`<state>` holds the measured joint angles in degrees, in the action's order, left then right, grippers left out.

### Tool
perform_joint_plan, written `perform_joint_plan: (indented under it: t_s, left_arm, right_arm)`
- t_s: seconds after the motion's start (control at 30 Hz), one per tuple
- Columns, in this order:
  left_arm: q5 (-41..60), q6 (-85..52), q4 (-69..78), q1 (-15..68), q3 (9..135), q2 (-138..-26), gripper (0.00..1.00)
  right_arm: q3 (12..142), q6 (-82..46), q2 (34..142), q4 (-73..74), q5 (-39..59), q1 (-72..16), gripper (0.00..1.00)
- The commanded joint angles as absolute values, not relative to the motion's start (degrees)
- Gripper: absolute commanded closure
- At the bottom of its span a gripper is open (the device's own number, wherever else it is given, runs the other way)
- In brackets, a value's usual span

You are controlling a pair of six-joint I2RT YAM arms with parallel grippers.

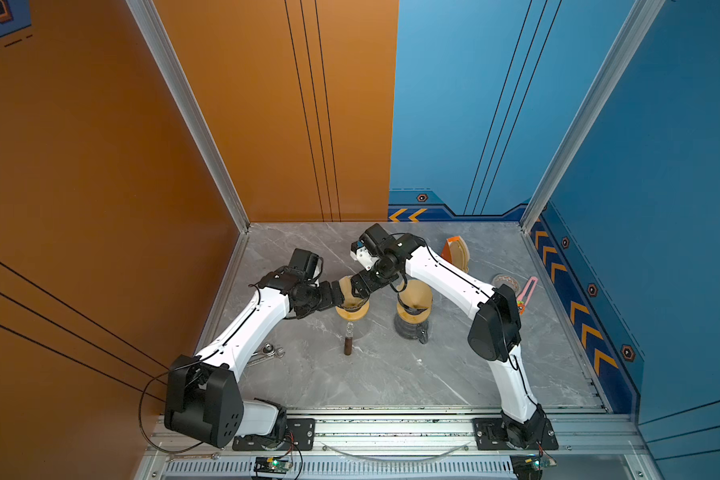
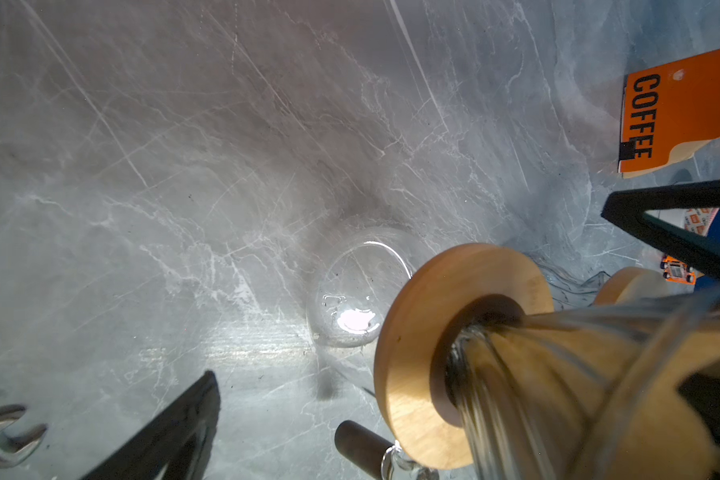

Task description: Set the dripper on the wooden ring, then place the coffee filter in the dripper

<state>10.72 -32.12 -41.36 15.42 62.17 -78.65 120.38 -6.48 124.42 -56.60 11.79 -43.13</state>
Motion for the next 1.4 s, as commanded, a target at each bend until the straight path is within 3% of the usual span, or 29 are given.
perform_joint_plan:
  t_s: [0.0,1.07,1.37]
  left_arm:
    - [10.15,-31.32,-42.18,14.94,61.16,-78.66,0.02]
    - [17.94,-32.20,-41.27,12.40,64.20,-76.82,0.02]
    - [17.42,-31.90,-41.22,12.22,63.73,-76.39,0.02]
  right_arm:
    - [119.36,-7.28,124.80,-58.18,10.02,-43.56,0.09]
    - [122.43,-9.37,119.18,-56.45,16.76,-42.12,0.09]
    - [121.45,-9.33,119.18,-56.43,14.61,-41.50,0.09]
